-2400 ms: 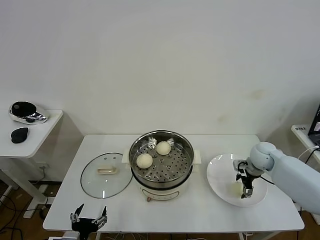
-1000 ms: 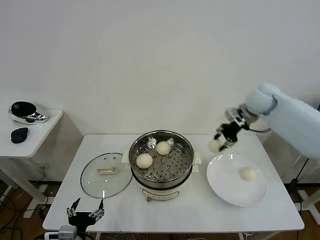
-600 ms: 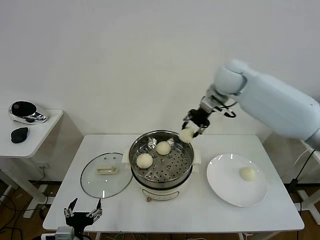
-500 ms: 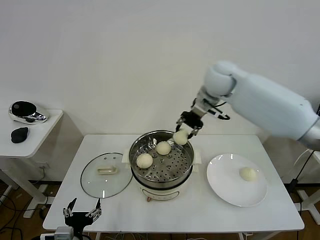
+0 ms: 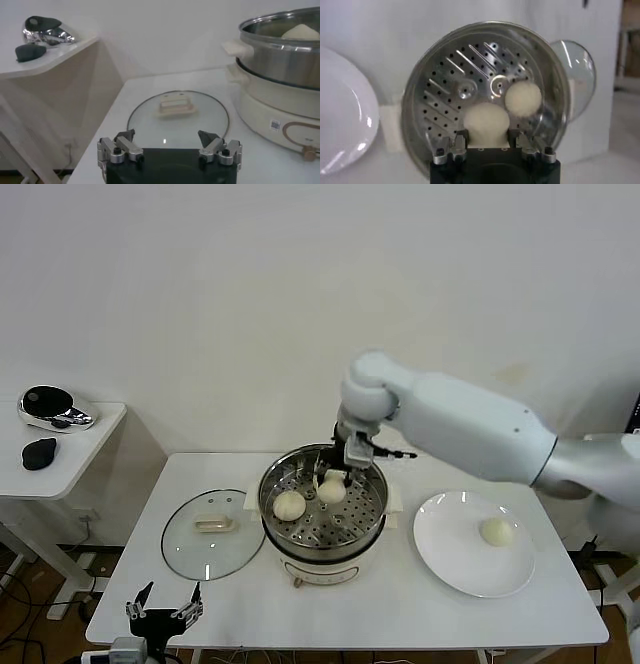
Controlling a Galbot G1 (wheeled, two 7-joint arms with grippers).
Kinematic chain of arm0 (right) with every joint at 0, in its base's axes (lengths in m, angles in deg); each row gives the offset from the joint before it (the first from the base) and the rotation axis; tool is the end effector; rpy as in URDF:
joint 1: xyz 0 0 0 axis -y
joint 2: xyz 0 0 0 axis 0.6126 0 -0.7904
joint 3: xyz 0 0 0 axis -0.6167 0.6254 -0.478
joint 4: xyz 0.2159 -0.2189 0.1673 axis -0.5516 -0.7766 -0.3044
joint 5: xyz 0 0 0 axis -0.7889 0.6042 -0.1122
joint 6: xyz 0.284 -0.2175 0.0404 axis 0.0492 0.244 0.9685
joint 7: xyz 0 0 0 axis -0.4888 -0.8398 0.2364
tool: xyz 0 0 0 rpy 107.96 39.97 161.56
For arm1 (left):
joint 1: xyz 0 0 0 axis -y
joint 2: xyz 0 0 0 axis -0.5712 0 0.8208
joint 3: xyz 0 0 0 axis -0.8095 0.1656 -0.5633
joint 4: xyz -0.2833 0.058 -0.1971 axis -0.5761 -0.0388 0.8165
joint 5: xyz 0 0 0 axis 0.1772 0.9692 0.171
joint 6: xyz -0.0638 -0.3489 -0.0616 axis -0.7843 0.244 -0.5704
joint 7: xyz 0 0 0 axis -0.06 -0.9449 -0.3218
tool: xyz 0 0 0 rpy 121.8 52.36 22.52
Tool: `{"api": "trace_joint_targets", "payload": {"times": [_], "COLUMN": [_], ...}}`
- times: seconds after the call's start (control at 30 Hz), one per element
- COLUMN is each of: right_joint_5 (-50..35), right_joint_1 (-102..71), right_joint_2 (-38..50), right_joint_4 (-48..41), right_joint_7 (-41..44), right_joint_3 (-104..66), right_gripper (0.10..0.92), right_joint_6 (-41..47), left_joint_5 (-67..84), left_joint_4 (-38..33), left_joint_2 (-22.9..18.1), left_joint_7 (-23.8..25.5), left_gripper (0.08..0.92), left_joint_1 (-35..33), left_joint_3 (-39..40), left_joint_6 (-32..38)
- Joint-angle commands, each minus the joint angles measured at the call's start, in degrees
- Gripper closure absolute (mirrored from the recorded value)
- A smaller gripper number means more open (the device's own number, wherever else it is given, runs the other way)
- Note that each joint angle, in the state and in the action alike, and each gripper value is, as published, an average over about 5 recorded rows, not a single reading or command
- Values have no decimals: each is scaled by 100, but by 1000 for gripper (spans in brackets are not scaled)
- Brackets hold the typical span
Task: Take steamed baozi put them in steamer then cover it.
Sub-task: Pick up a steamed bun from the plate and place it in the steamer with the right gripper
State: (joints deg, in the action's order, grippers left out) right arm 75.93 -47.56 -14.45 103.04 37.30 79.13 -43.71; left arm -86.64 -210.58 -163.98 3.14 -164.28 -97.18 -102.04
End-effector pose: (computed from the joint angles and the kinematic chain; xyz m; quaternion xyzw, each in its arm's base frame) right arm 0.5207 0.1512 -0.0567 -0.6659 0.0620 -0.7397 0.0754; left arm 0.1376 0.0641 -0.2900 0.0522 -0.9691 -0.0705 0.2306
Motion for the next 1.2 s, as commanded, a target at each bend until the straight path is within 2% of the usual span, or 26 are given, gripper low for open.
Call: {"api": "trace_joint_targets", "payload": {"times": [0.03, 1.0, 1.1, 1.2], "right_joint_5": [453, 341, 376, 354], "right_joint_1": [-388, -521, -490, -385], "right_joint_2": [-231, -104, -98, -63], "right_joint_4": [95, 357, 331, 301], "right_joint_7": [-85, -223, -385, -575], "right_joint_3": [44, 209, 209, 185], "right_gripper": [525, 519, 468, 382], "right_joint_6": [-379, -160, -94, 12], "left_joint_5": [3, 0, 1, 3], "left_joint_4": [33, 60, 54, 65], "left_joint_2": [5, 26, 23, 22], "left_joint_7": [5, -8, -3, 1], "left_gripper": [177, 177, 177, 177], "left_joint_1": [26, 14, 23, 42], "left_joint_3": [18, 85, 86, 89], "left_joint_6": [-13, -5, -5, -8]}}
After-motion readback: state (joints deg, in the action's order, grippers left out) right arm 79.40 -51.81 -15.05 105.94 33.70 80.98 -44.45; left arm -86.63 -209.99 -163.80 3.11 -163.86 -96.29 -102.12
